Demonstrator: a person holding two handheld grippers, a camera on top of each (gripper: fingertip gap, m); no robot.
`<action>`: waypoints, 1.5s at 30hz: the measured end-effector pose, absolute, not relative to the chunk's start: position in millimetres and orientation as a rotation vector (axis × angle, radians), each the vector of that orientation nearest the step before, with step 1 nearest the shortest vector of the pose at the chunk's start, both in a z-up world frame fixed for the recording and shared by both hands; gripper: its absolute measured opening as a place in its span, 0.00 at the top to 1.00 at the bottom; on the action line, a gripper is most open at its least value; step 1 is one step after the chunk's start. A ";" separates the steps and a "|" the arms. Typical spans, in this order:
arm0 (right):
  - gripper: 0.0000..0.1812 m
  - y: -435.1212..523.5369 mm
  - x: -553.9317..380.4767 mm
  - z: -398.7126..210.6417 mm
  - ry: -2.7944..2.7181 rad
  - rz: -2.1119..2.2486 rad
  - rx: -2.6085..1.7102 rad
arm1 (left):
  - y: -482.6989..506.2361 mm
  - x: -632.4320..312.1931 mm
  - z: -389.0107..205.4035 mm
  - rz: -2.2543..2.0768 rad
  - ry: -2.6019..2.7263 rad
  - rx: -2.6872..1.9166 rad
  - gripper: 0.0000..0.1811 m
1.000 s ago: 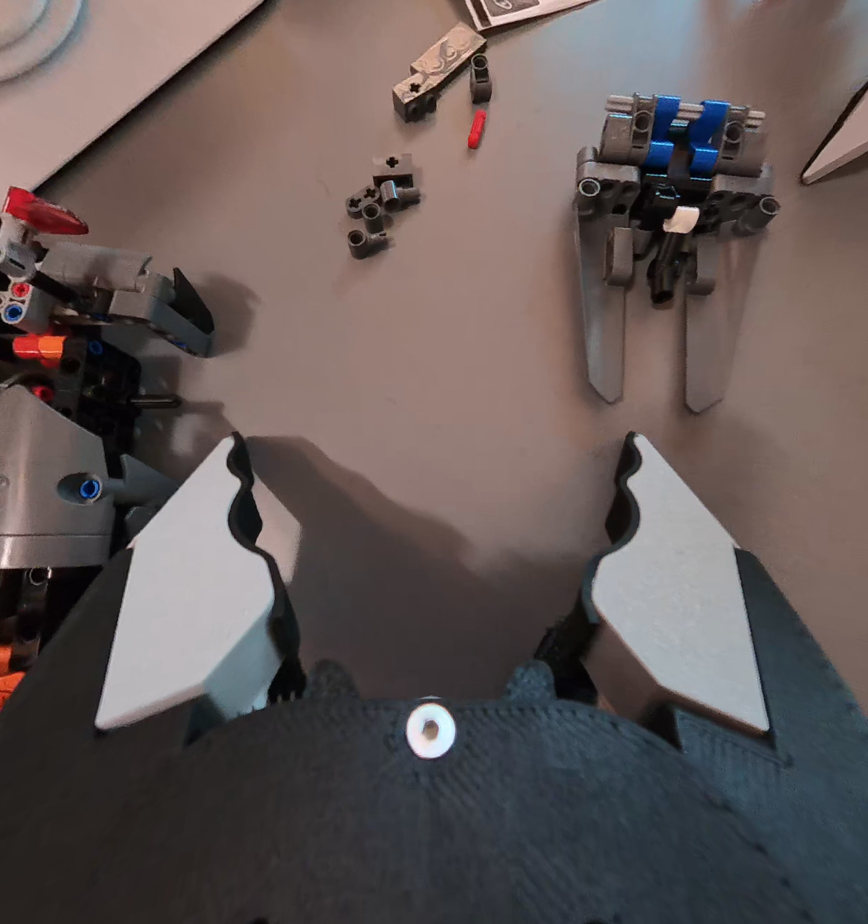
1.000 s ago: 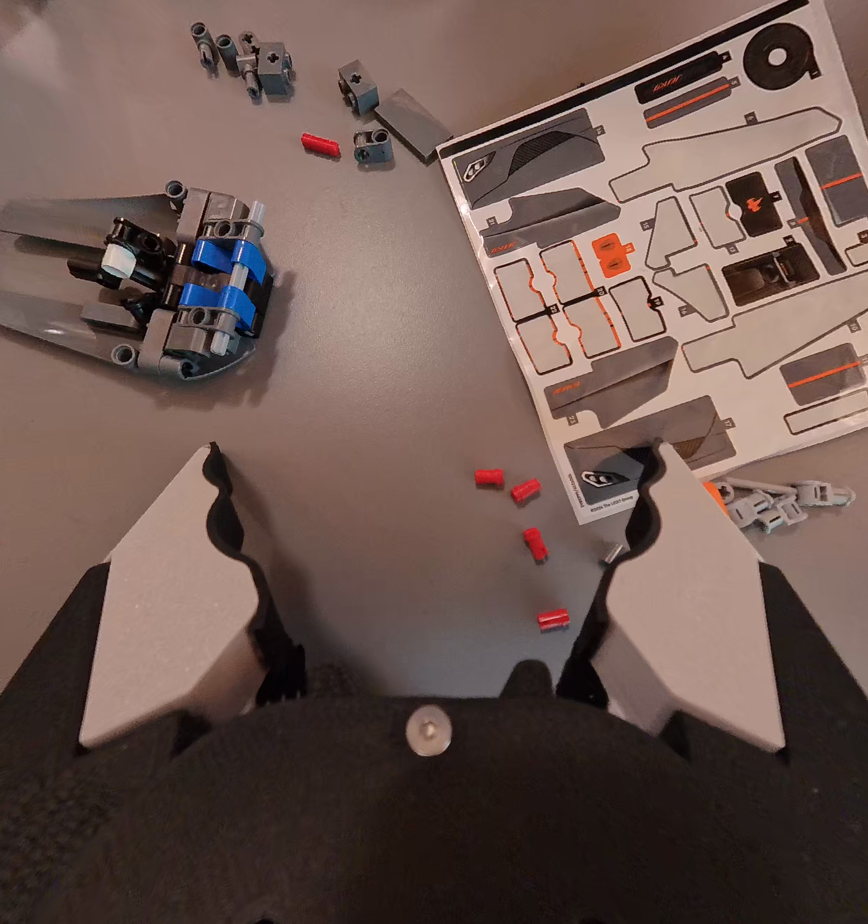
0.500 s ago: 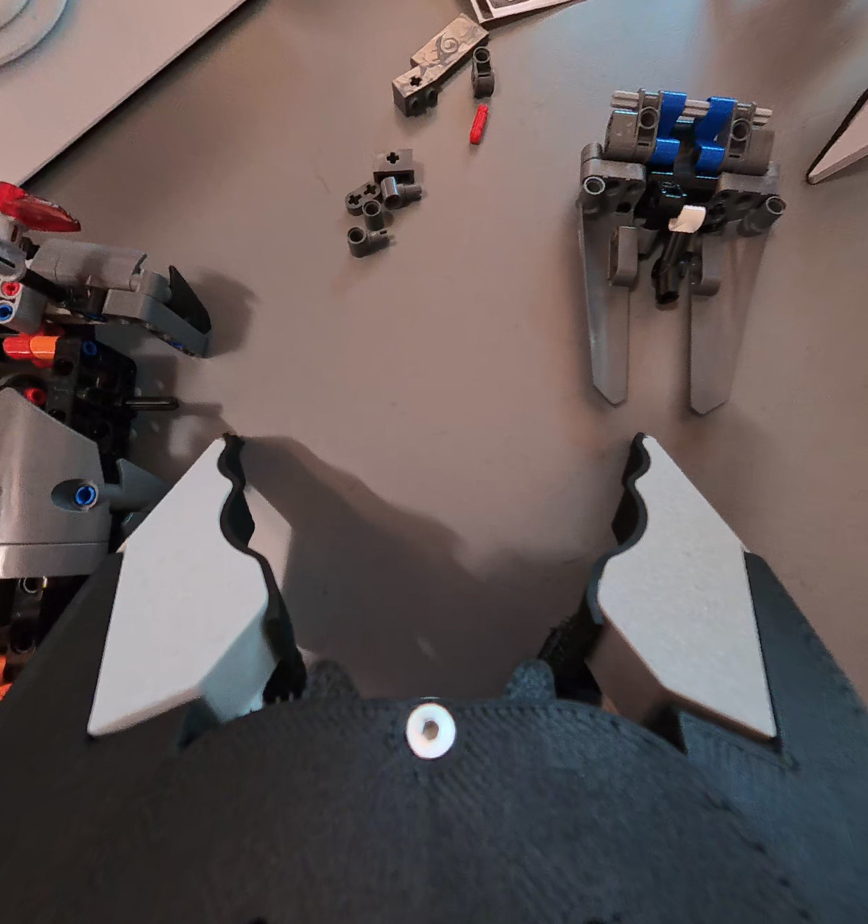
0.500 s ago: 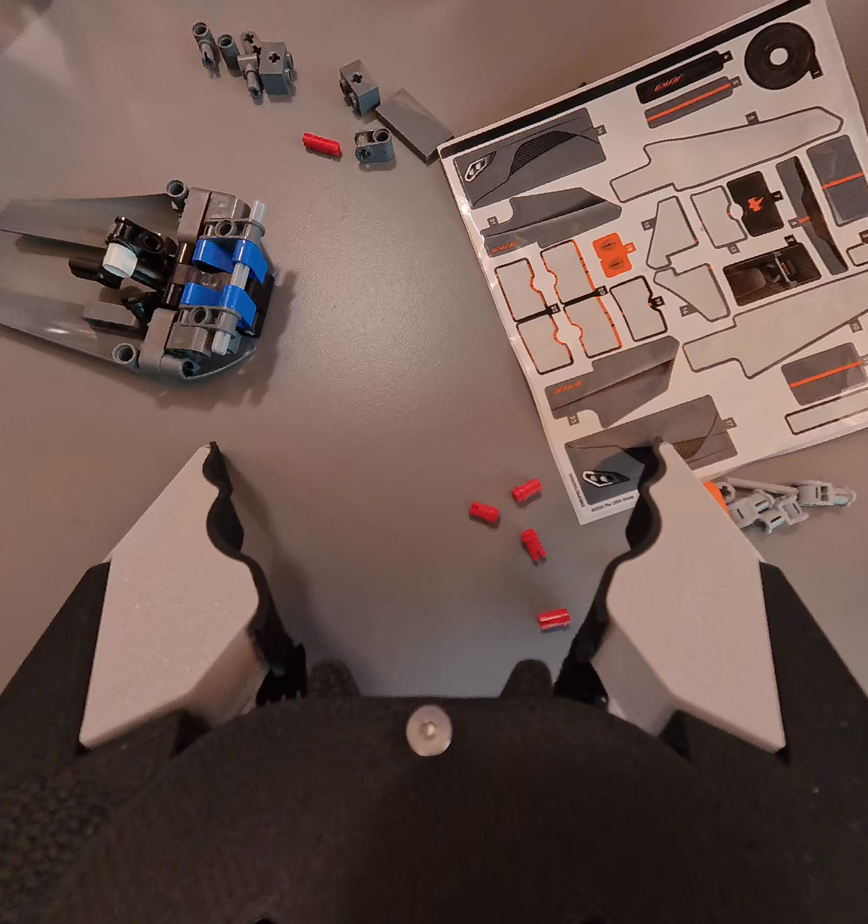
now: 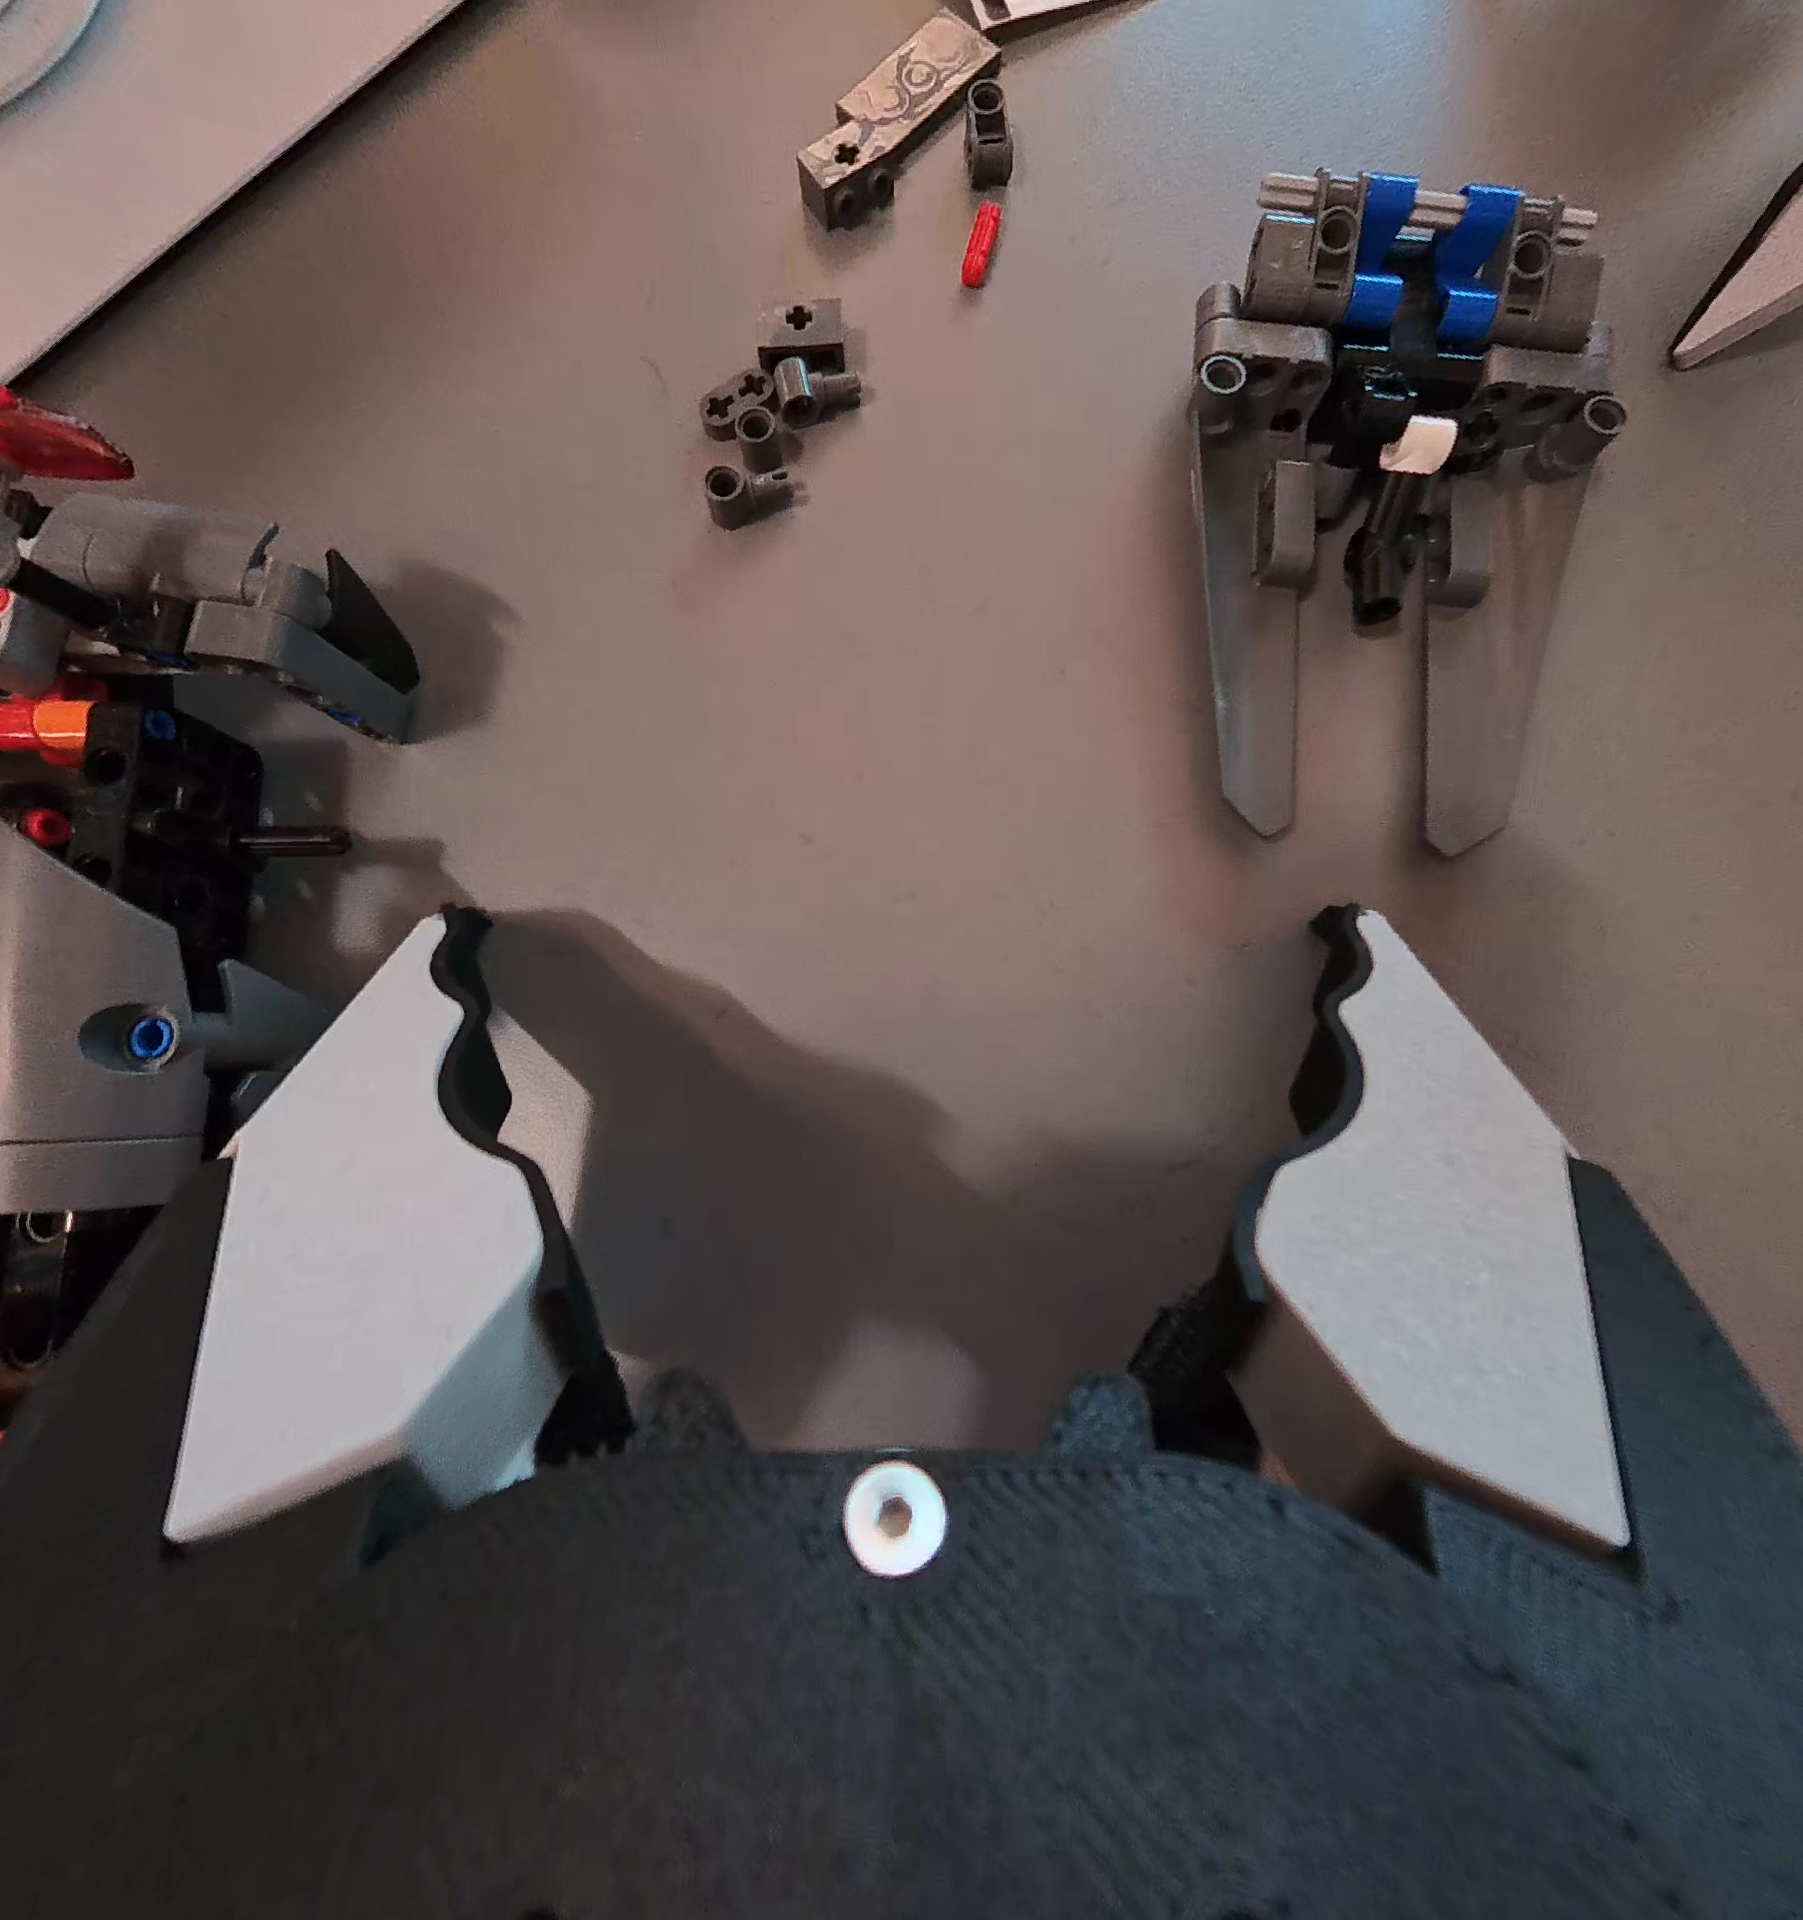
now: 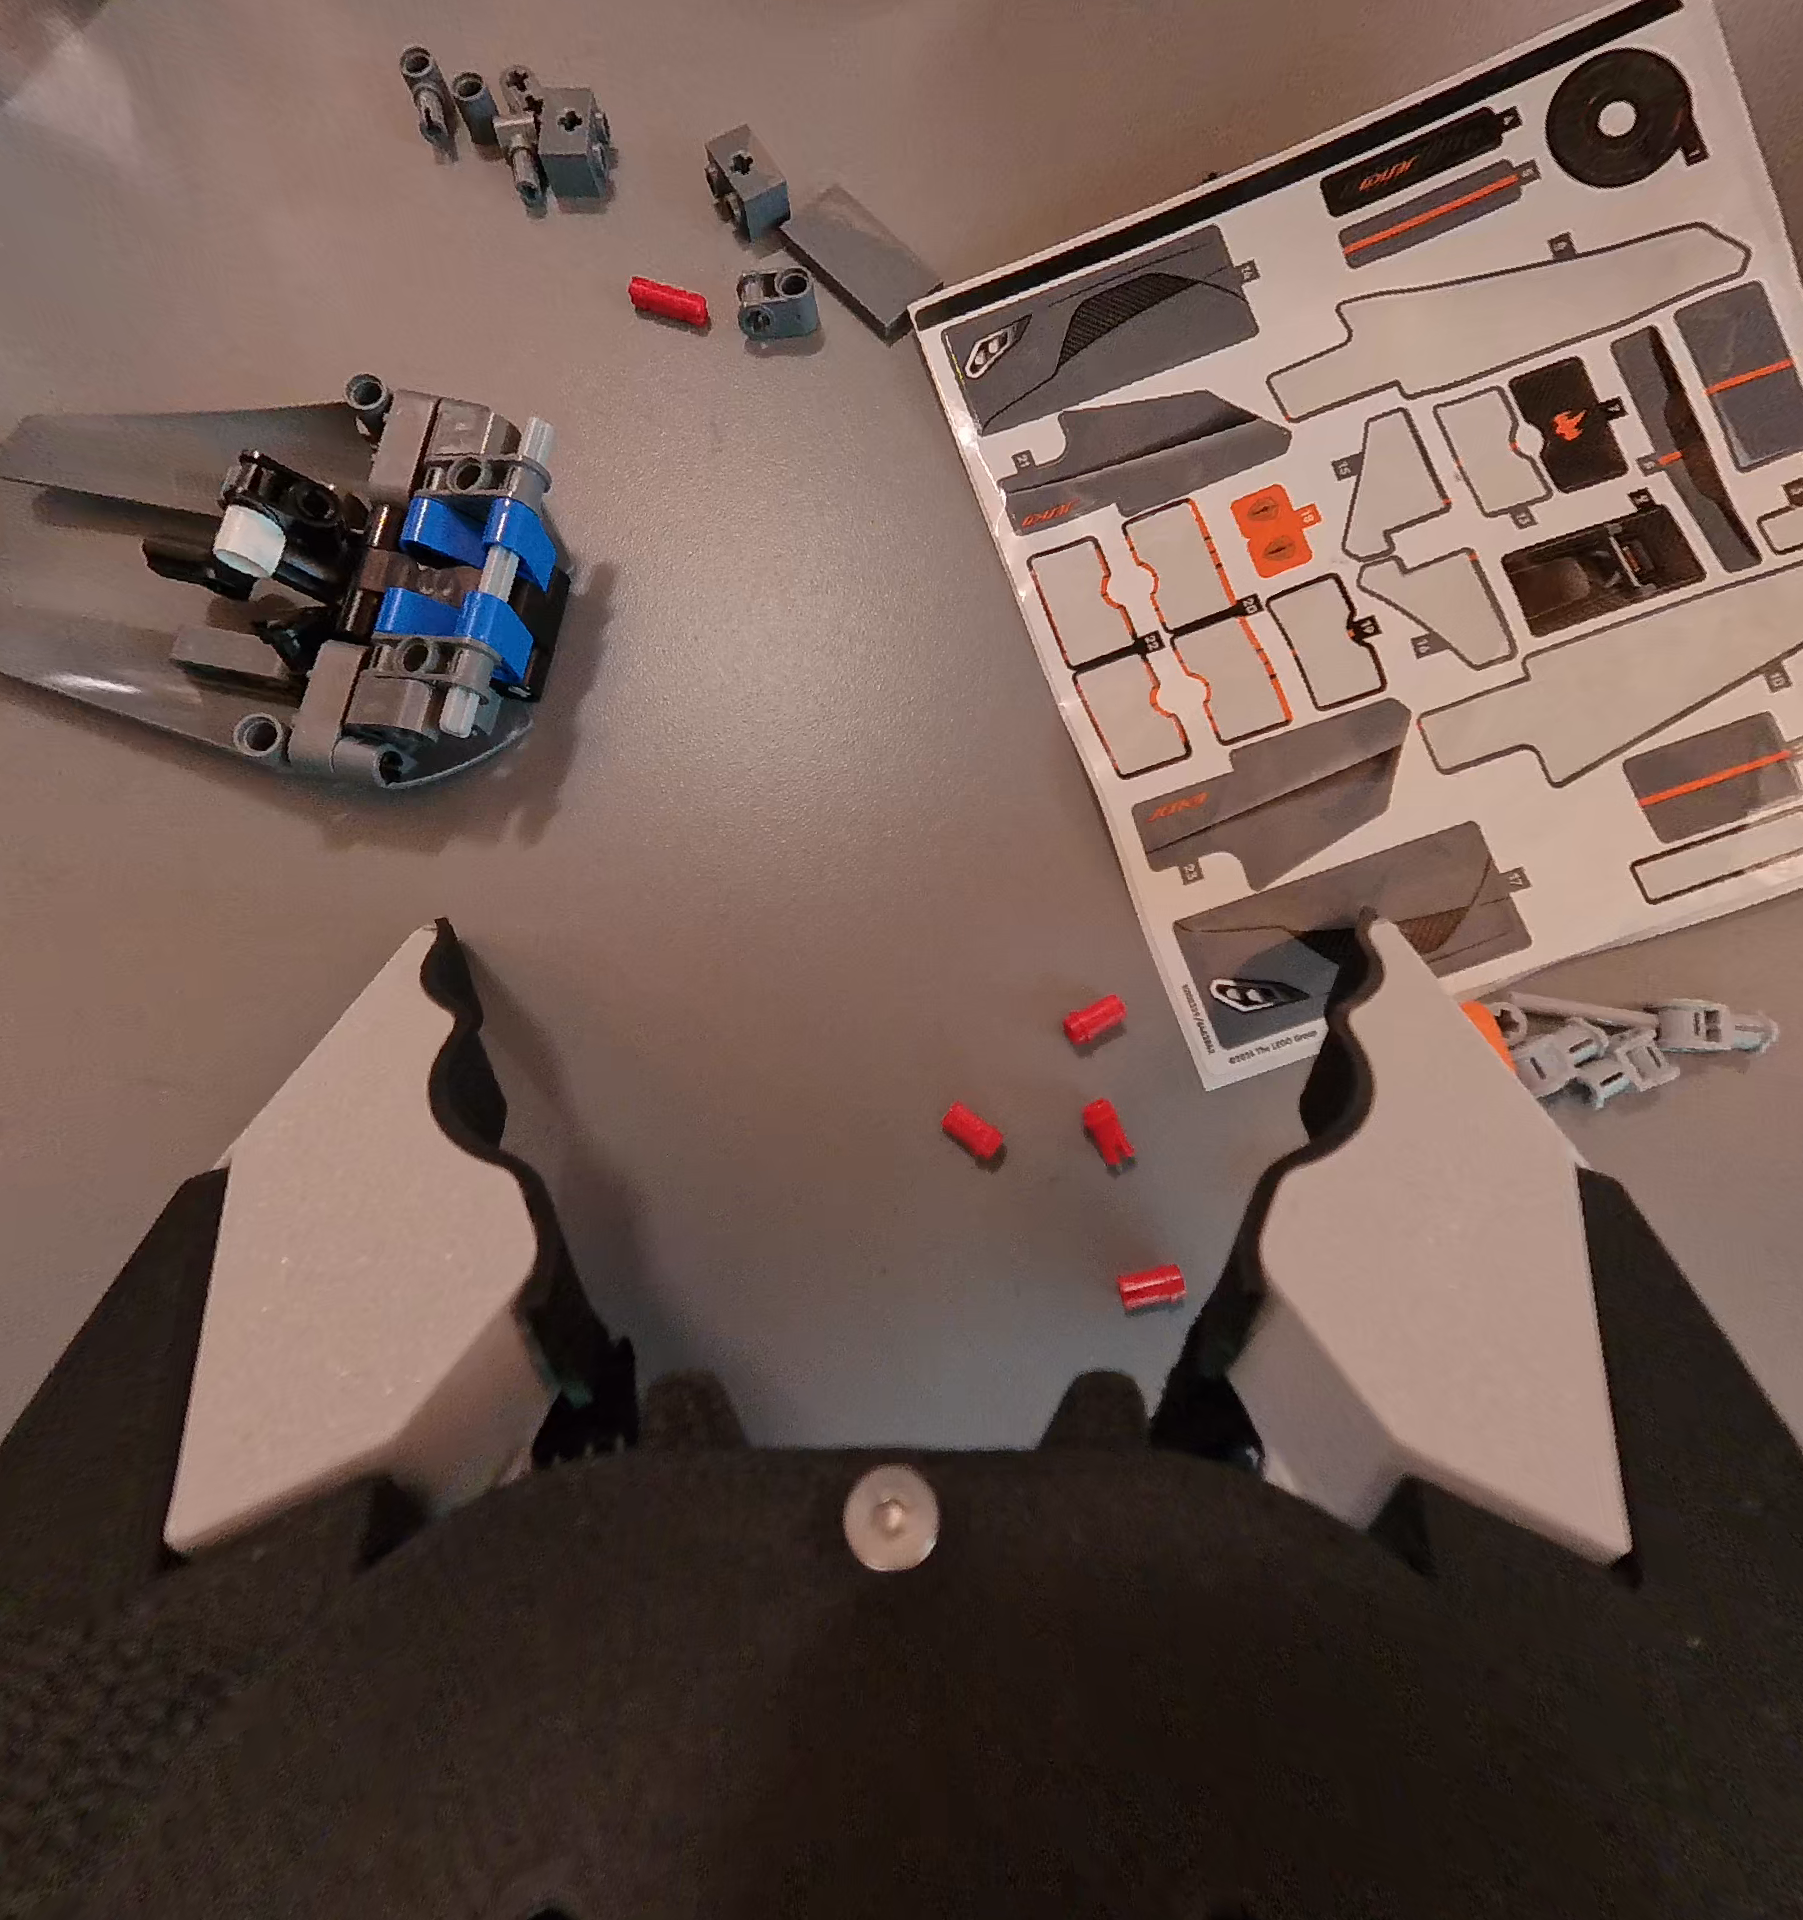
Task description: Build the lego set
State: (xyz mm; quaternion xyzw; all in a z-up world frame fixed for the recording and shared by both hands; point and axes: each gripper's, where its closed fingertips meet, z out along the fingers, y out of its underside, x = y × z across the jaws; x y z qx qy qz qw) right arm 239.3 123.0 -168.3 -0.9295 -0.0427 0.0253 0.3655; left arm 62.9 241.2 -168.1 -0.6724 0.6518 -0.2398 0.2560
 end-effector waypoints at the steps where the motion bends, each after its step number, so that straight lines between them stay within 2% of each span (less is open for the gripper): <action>1: 0.15 123.0 239.4 -168.4 -0.109 0.066 -2.390 | 241.1 62.9 -168.1 -0.651 1.769 -1.825 0.17; 45: 0.14 128.0 234.3 -166.5 -0.110 0.072 -2.389 | 240.7 64.3 -169.6 -0.644 1.775 -1.831 0.14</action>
